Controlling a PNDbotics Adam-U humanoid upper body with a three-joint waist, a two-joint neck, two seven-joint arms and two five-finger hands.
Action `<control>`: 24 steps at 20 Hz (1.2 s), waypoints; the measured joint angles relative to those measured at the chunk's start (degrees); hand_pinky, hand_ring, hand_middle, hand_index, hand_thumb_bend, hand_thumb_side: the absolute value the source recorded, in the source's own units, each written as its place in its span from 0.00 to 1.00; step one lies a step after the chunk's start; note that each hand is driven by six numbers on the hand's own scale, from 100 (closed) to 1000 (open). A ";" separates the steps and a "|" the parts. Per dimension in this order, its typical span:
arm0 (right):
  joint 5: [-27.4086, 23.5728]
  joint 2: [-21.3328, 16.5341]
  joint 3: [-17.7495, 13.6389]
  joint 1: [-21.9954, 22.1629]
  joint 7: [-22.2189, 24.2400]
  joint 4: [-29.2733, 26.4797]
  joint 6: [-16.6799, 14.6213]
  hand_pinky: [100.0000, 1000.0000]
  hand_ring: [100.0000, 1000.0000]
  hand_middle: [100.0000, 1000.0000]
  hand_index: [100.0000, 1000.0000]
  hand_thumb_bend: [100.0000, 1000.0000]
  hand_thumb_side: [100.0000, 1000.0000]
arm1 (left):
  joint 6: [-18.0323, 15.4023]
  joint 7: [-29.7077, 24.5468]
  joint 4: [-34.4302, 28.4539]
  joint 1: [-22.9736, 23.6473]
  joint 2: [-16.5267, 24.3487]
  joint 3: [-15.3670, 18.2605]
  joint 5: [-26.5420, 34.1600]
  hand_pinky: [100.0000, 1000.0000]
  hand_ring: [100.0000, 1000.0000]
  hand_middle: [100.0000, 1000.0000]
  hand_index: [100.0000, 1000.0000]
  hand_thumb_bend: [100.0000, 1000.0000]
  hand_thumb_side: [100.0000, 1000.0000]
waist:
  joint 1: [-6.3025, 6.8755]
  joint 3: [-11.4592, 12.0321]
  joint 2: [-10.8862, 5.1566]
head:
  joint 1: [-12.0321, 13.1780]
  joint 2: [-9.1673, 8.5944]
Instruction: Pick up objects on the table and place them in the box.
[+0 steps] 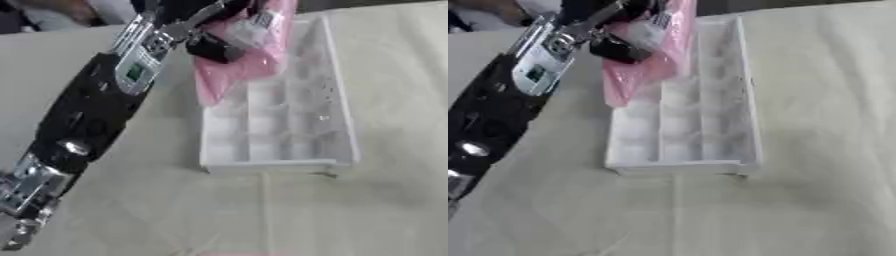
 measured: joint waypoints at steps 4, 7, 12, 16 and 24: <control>-0.08 0.01 0.06 0.00 0.23 0.25 0.15 0.00 0.05 0.02 0.42 0.39 1.00 | -0.50 -1.53 0.71 -1.40 -0.70 -0.73 -0.54 0.00 0.14 0.15 0.28 0.15 0.00 | 0.10 -0.35 -0.03 | 0.47 -0.04; -0.22 0.01 0.06 0.01 0.31 0.25 0.10 0.00 0.05 0.02 0.42 0.39 1.00 | -1.82 -3.82 1.01 -1.69 -1.17 -1.46 -1.04 0.24 0.50 0.51 0.66 0.38 0.69 | 0.23 -0.38 -0.03 | 0.48 -0.04; -0.25 0.02 0.06 0.01 0.37 0.25 0.06 0.00 0.04 0.02 0.42 0.39 1.00 | -7.17 -11.49 1.40 -1.69 -1.20 -2.22 0.40 0.70 0.83 0.81 0.92 0.76 0.85 | 0.23 -0.35 -0.06 | 0.48 -0.04; -0.27 0.05 0.06 0.01 0.38 0.26 0.05 0.00 0.04 0.02 0.42 0.39 1.00 | -9.46 -17.22 1.69 -1.71 -1.21 -2.21 3.30 0.75 0.87 0.84 0.95 0.77 0.86 | 0.04 -0.32 -0.08 | 0.48 -0.04; -0.27 0.49 0.06 0.01 0.37 0.27 0.03 0.00 0.04 0.02 0.42 0.39 1.00 | -8.97 -17.99 0.93 -2.21 -1.69 -1.15 9.61 0.66 0.83 0.83 0.95 0.44 0.99 | -0.53 0.02 -0.10 | 0.93 -0.11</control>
